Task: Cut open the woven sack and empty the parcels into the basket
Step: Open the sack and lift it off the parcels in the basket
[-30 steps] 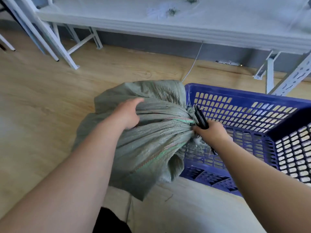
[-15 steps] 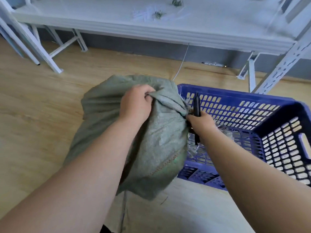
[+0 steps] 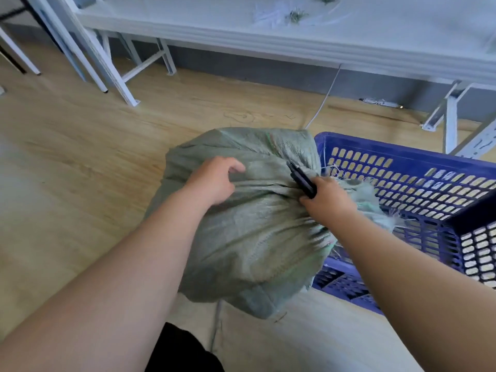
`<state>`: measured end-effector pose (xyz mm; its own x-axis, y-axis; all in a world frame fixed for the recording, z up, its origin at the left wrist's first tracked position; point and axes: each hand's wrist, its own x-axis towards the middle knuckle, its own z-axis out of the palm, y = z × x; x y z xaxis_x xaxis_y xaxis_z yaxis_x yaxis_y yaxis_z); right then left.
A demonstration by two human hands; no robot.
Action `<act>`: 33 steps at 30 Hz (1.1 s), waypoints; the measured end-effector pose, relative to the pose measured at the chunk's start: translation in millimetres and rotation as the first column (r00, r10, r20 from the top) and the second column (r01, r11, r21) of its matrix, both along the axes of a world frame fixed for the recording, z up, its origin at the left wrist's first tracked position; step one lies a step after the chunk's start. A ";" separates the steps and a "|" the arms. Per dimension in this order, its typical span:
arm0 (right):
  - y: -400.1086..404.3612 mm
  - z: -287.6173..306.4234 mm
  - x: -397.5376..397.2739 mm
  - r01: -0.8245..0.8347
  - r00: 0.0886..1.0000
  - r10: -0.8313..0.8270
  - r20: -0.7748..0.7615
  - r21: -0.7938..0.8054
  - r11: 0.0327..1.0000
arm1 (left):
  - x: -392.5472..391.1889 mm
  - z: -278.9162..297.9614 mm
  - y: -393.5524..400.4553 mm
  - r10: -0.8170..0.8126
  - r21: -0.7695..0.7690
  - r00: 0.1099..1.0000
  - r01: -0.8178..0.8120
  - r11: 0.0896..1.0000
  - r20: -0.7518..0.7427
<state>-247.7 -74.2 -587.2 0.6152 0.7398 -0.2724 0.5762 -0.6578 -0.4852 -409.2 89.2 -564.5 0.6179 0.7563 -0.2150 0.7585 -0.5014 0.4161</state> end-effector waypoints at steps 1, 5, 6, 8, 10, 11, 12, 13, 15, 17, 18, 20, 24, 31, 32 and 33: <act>-1.9 -3.2 1.0 0.016 1.000 -0.015 -0.022 0.006 1.000 | -14.4 -5.2 11.9 0.056 0.067 0.990 -0.048 0.997 -0.126; -0.9 -7.2 1.4 0.043 0.999 -0.041 -0.028 0.067 0.997 | -56.8 -30.7 30.3 0.060 0.075 0.854 -0.025 0.997 -0.517; -0.4 -7.9 1.0 0.041 0.999 -0.039 -0.029 0.063 0.997 | -60.8 -37.6 28.4 0.068 0.086 0.846 -0.026 0.996 -0.528; -0.1 -10.7 2.3 0.052 0.995 -0.048 -0.082 0.051 0.997 | -60.9 -44.9 25.5 0.190 0.155 0.906 -0.141 0.978 -0.379; 0.2 -13.8 4.9 0.074 0.985 -0.065 -0.161 0.050 0.996 | -50.6 -37.7 24.7 0.335 0.179 0.933 -0.310 0.934 -0.130; 0.2 -14.3 5.9 0.082 0.980 -0.073 -0.186 0.042 0.996 | -42.4 -30.0 25.9 0.380 0.163 0.925 -0.373 0.913 -0.011; 0.2 -14.0 6.3 0.090 0.976 -0.081 -0.203 0.036 0.995 | -32.5 -18.3 27.7 0.407 0.146 0.909 -0.416 0.898 0.085; 0.0 -14.2 7.1 0.103 0.971 -0.093 -0.220 0.036 0.994 | -21.9 -3.4 27.8 0.419 0.141 0.893 -0.442 0.886 0.167; -1.7 -14.9 8.6 0.140 0.952 -0.119 -0.281 0.056 0.989 | 0.3 26.9 20.4 0.429 0.146 0.857 -0.481 0.864 0.286; -6.8 -12.2 9.6 0.194 0.903 -0.150 -0.402 0.072 0.978 | 20.6 51.0 8.5 0.407 0.136 0.824 -0.490 0.861 0.395; -10.1 -9.4 10.5 0.229 0.865 -0.167 -0.474 0.076 0.970 | 30.1 60.4 2.9 0.385 0.137 0.812 -0.484 0.864 0.439; -16.5 -2.6 12.0 0.295 0.790 -0.192 -0.583 0.086 0.952 | 49.1 79.4 -8.6 0.313 0.161 0.809 -0.441 0.883 0.498; -20.2 19.5 22.6 0.322 0.923 -0.260 -0.283 0.204 0.924 | 91.5 122.2 -29.6 0.125 0.314 0.881 -0.291 0.904 0.457; -5.6 96.9 18.0 0.508 0.740 0.095 -0.665 0.646 0.570 | 130.9 152.6 -62.9 0.022 0.380 0.947 -0.150 0.913 0.321; -0.2 93.3 17.0 0.500 0.752 0.041 -0.658 0.610 0.615 | 133.1 155.5 -66.6 -0.008 0.385 0.950 -0.119 0.915 0.311; 4.1 88.6 18.5 0.517 0.770 -0.068 -0.635 0.557 0.650 | 134.4 157.3 -70.7 -0.046 0.396 0.956 -0.076 0.915 0.291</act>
